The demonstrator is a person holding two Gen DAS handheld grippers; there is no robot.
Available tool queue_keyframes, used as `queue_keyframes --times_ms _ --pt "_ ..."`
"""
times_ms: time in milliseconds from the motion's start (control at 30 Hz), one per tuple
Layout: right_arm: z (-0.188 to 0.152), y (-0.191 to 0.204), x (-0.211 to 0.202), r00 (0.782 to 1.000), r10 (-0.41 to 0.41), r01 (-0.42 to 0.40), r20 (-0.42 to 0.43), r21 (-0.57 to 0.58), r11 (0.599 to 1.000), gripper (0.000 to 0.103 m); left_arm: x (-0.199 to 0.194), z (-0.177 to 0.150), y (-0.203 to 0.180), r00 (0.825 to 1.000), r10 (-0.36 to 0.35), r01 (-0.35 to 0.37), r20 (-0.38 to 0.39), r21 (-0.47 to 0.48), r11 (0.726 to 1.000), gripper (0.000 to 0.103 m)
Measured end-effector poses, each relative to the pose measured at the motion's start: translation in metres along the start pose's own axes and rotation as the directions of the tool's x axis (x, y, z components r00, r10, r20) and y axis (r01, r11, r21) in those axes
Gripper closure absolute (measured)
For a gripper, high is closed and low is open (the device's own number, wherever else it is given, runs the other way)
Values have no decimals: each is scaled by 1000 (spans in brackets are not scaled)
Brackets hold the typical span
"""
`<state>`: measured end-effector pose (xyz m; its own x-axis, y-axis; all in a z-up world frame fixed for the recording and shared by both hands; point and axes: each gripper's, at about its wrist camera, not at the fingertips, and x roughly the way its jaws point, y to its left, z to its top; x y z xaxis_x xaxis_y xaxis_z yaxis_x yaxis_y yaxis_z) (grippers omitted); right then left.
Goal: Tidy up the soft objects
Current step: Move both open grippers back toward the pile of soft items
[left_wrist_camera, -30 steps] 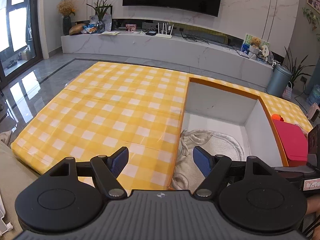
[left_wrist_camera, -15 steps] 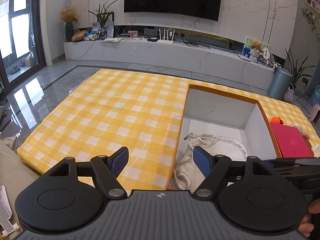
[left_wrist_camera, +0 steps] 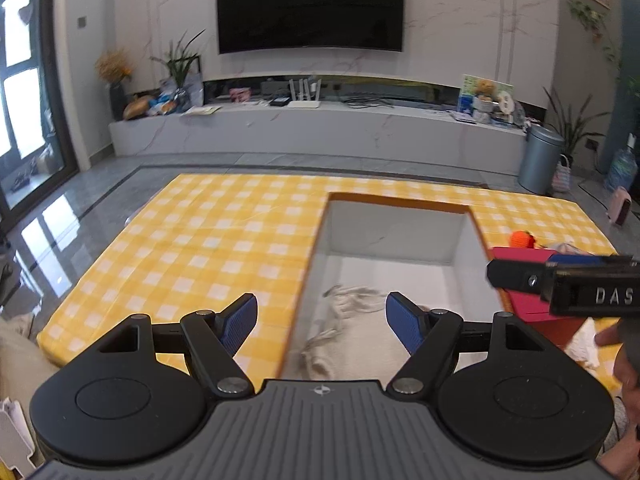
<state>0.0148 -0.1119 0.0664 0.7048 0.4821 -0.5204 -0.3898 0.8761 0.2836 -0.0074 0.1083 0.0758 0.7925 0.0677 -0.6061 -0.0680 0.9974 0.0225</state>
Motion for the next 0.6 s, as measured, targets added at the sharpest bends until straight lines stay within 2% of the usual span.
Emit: queue_keyframes --times_ms 167,267,300,367,400,467,600 --pt "4 -44 -38 989 -130 127 66 41 991 3 6 8 -36 998 -57 58 -26 50 997 17" --pt "2 -81 -64 962 -256 248 90 90 965 3 15 14 -59 989 -137 142 -57 96 985 17" --pt "0 -96 -71 942 -325 316 85 107 943 3 18 16 -66 985 -161 167 -70 97 981 17" --pt "-6 -126 -83 880 -473 462 50 152 874 3 23 20 -79 974 -212 220 -83 100 970 17" --pt "-11 -142 -89 847 -530 518 24 178 836 3 26 22 -86 967 -239 248 -92 105 963 17" --pt "-24 -176 -101 798 -602 587 -25 253 769 3 31 24 -100 952 -282 295 -118 116 948 17" --pt "-50 -231 -120 752 -648 638 -123 386 667 3 43 27 -135 923 -343 369 -176 147 918 17"
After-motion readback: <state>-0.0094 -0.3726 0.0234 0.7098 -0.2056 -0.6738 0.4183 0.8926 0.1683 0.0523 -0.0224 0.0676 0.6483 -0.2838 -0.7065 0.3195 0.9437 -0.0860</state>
